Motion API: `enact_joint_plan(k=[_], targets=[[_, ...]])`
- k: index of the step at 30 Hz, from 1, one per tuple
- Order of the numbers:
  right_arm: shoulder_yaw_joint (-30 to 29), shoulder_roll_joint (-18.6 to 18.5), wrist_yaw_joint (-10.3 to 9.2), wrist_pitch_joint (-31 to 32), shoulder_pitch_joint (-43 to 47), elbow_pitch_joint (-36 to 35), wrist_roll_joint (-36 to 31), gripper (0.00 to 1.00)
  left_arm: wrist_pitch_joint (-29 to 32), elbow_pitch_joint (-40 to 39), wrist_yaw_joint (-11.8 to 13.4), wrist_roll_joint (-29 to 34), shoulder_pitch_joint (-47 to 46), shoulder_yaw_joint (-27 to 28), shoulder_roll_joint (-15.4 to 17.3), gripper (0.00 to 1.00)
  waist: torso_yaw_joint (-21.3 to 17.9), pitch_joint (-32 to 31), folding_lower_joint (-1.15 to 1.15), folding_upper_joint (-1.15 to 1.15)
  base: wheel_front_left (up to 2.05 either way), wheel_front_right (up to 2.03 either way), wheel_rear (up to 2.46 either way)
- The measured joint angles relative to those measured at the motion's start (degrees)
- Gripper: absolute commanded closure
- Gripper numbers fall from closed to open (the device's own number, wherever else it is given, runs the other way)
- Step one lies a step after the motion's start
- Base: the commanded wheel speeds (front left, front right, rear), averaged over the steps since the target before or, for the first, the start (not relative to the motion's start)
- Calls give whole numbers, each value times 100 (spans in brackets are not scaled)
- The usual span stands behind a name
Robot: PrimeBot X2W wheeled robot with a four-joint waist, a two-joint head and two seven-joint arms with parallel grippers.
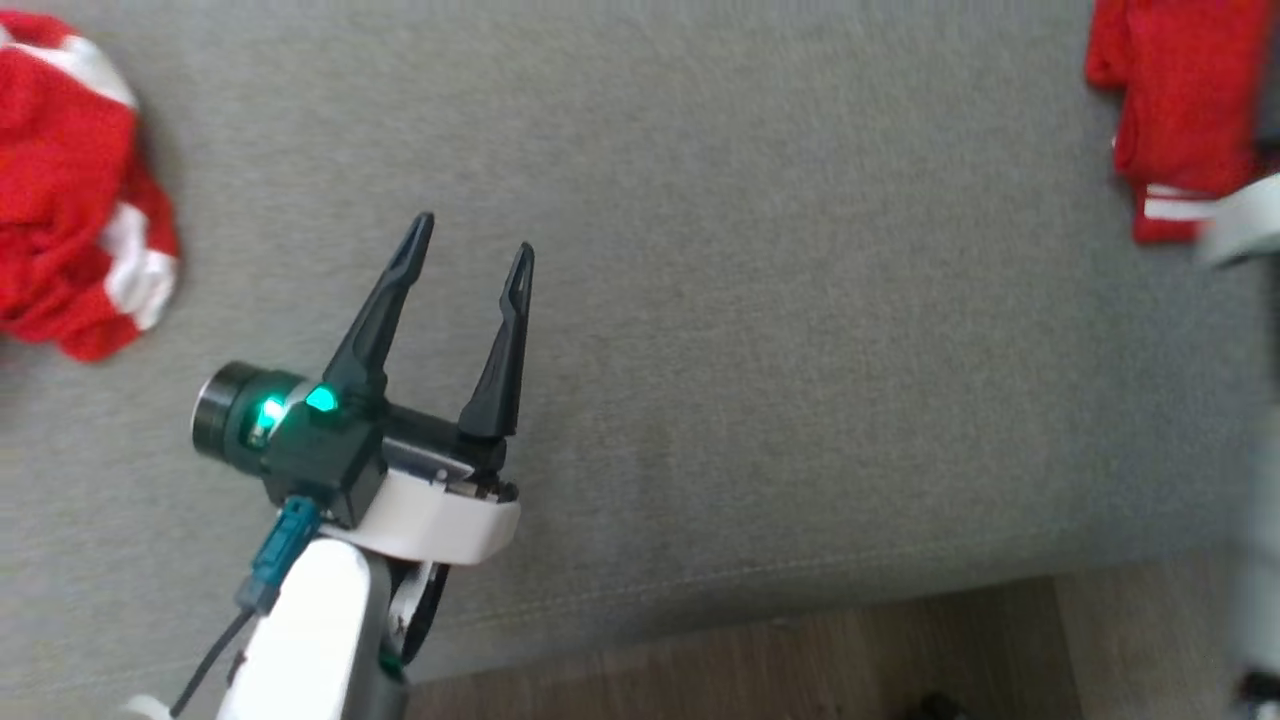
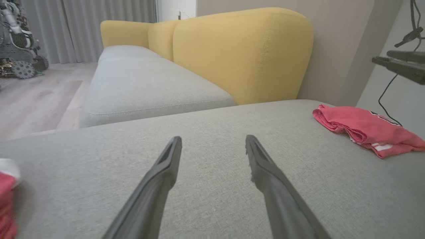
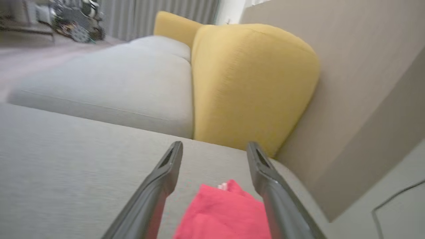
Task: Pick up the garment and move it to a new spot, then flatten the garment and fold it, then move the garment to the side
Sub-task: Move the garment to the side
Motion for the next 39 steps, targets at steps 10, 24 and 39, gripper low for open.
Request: enact_joint_plan(k=[10,24,39], targets=[[753,746,-1,-1651,860,1205,940,0,0,311,179,-459,592,175,-24,0,590,-940,0,0,0,0,0],[924,1073,-1,-1782,2794,411,1381,0,0,271,378,-630,1404,432,-34,0,1256,-2224,0,0,0,0,0],[847,1135,-2,-1782,3667,175,1467,0,0,92,315,-315,1798,456,-31,0,1276,-2690,-1,0,0,0,0]])
